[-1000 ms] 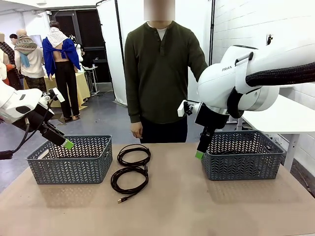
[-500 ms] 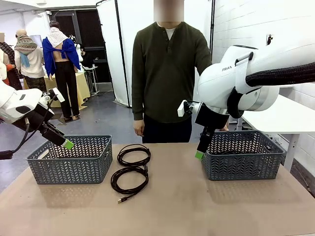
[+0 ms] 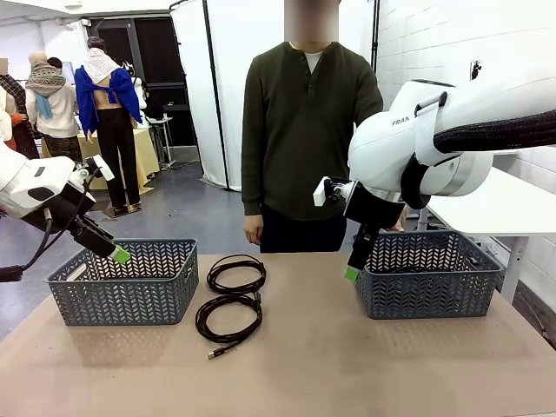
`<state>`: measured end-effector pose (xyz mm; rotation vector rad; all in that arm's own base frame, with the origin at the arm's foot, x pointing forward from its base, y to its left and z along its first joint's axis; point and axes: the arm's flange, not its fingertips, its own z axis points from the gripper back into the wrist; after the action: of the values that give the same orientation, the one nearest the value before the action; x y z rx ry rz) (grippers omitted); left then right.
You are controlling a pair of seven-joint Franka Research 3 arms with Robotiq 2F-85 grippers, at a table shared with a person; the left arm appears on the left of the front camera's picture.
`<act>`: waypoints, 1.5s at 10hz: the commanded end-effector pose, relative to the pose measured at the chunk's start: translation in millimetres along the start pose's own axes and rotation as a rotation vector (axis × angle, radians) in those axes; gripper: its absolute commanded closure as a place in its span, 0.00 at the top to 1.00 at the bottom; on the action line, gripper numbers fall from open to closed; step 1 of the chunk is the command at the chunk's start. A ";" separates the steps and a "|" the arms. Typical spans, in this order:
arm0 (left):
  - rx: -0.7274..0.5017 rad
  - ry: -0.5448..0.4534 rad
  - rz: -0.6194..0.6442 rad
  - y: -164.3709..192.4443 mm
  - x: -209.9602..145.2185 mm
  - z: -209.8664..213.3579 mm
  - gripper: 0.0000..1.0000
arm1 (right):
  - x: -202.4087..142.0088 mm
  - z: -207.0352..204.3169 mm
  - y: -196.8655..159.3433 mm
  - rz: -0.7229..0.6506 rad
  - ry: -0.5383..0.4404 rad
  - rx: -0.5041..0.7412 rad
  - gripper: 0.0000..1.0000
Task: Organize the cables according to human instructions.
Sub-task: Pick up a bundle of cables and place it in the basket indicated by the human.
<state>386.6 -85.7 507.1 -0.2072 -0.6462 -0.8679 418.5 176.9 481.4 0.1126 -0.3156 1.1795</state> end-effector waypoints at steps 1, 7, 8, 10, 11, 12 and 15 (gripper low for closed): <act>-0.006 -0.012 0.009 2.4 -0.6 -1.1 1.00 | -0.3 -0.3 -0.3 -0.002 0.004 -0.004 1.00; -0.006 -0.012 0.009 2.4 -0.6 -1.1 1.00 | 11.6 -1.6 6.5 -0.046 0.028 -0.016 1.00; -0.006 -0.012 0.009 2.4 -0.6 -1.1 1.00 | 28.1 1.6 12.5 -0.158 0.060 -0.041 1.00; -0.006 -0.012 0.009 2.4 -0.6 -1.1 1.00 | 58.8 5.8 20.7 -0.291 0.128 -0.069 1.00; -0.006 -0.012 0.009 2.4 -0.6 -1.1 1.00 | 72.3 3.9 21.6 -0.376 0.175 -0.027 1.00; -0.006 -0.012 0.009 2.4 -0.6 -1.1 1.00 | 85.2 -0.7 22.2 -0.460 0.208 -0.014 1.00; -0.006 -0.012 0.009 2.4 -0.6 -1.1 1.00 | 119.6 -23.8 19.0 -0.698 0.231 -0.020 1.00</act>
<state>386.6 -85.8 507.1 -0.2072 -0.6462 -0.8680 435.3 283.4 489.3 0.0561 -0.0480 0.5696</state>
